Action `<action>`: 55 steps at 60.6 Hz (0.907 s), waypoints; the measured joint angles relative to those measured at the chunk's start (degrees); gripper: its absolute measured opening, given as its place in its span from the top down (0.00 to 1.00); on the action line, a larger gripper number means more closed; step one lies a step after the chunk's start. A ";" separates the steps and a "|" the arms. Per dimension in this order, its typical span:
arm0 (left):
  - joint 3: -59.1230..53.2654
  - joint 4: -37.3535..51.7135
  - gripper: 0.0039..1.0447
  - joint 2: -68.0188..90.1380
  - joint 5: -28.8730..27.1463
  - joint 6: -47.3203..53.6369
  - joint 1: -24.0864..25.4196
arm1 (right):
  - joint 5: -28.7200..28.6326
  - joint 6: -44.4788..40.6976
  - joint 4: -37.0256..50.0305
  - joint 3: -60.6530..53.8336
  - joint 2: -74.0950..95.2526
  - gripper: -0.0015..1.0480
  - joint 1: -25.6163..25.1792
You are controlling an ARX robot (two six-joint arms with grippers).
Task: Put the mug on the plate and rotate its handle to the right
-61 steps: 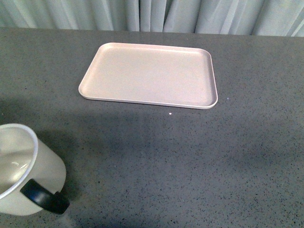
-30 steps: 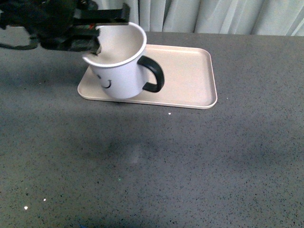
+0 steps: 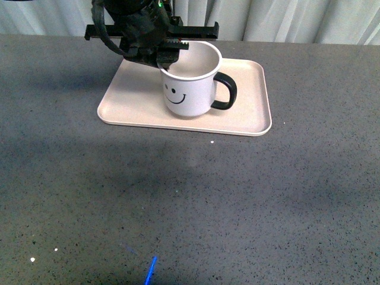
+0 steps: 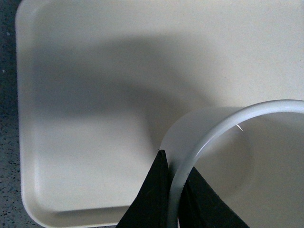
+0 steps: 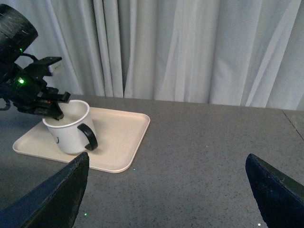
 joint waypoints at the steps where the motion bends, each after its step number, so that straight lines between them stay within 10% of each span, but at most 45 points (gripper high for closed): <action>1: 0.35 -0.17 0.98 0.35 -0.07 0.04 -0.07 | -0.02 0.00 0.00 0.00 0.00 0.09 0.00; 12: 3.28 -1.70 0.97 2.89 -0.28 1.95 -0.33 | 0.00 0.00 0.00 0.00 0.00 0.09 0.00; 44: -16.90 14.19 0.08 -16.85 4.70 7.63 2.14 | 0.00 0.00 0.00 0.00 0.00 0.09 -0.02; 55: -36.44 27.96 0.11 -36.39 5.11 8.63 5.90 | -0.02 0.00 0.00 0.00 0.00 0.09 -0.02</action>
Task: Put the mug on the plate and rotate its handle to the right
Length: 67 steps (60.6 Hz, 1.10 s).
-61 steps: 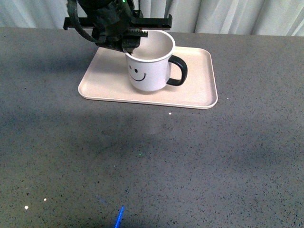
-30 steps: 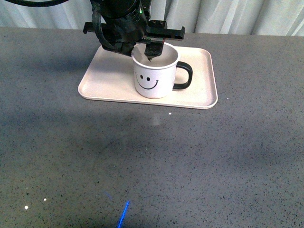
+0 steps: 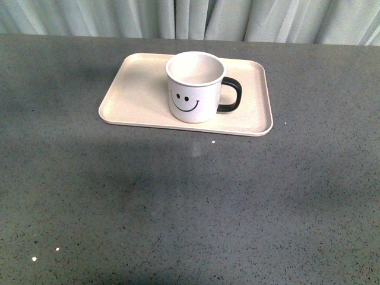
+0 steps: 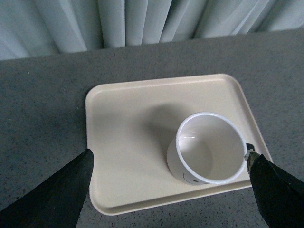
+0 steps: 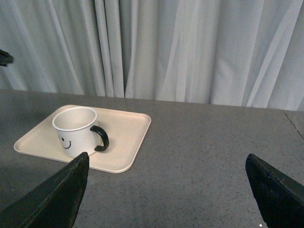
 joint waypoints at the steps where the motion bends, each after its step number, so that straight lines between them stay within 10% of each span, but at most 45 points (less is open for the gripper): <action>1: -1.66 2.69 0.12 -0.98 -2.10 0.22 0.00 | 0.00 0.00 0.00 0.00 0.00 0.09 0.00; 10: -29.29 37.20 0.43 -18.18 -17.29 3.41 3.93 | 0.17 0.00 0.00 0.00 0.00 0.09 0.00; 30: -45.37 39.01 0.99 -31.93 -11.15 3.96 10.08 | 0.02 0.00 0.00 0.00 0.00 0.09 0.02; 67: -56.22 30.62 0.99 -51.84 -2.47 4.22 18.88 | 0.02 -0.02 0.00 0.00 0.00 0.09 0.02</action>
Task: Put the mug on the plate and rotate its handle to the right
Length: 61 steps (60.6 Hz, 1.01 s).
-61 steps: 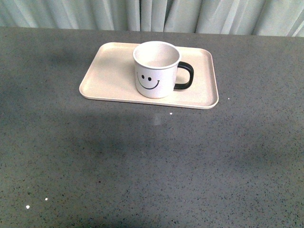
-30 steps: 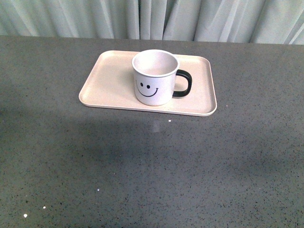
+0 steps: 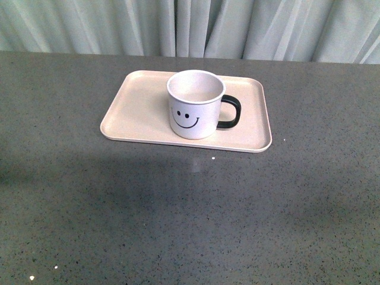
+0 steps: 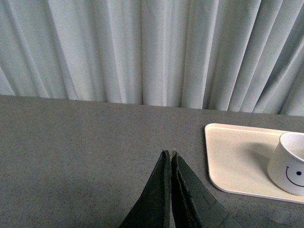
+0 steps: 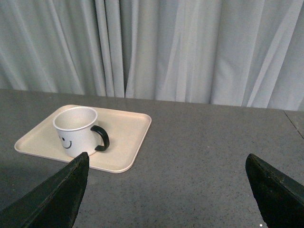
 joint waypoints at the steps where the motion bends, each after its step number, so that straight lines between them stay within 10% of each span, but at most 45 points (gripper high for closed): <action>1: -0.35 -0.07 0.99 -0.33 0.00 0.02 0.02 | 0.00 0.02 0.00 0.00 0.00 0.09 0.00; 61: -1.14 -27.12 0.99 -28.68 0.00 0.04 0.09 | 0.00 0.02 -0.02 0.00 0.00 0.09 0.00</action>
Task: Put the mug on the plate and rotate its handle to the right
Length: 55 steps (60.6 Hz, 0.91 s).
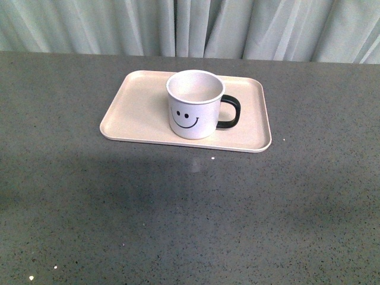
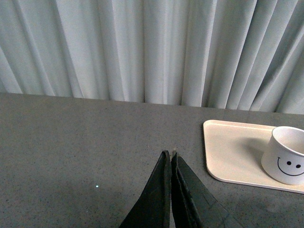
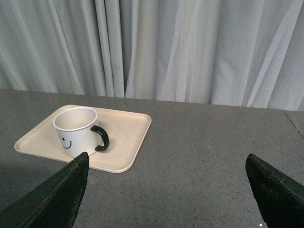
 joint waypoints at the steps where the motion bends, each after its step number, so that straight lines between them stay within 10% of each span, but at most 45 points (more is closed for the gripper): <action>1: 0.00 -0.31 0.99 -0.22 -0.02 0.00 0.00 | 0.00 0.00 0.00 0.00 0.00 0.09 0.00; 21: 0.02 -11.41 0.99 -10.36 0.00 -0.02 0.04 | 0.00 0.00 0.00 0.00 0.02 0.09 0.00; 33: 0.02 -11.41 0.65 -10.38 0.00 0.00 0.04 | -0.09 -0.02 -0.02 0.02 0.02 0.09 -0.02; 41: 0.02 -11.41 0.43 -10.38 0.04 0.00 0.07 | -21.90 -5.88 -18.43 10.62 18.95 0.09 -8.83; 55: 0.02 -11.41 0.07 -10.38 -0.02 0.09 0.04 | -19.41 -8.48 -1.95 28.30 53.02 0.09 -6.51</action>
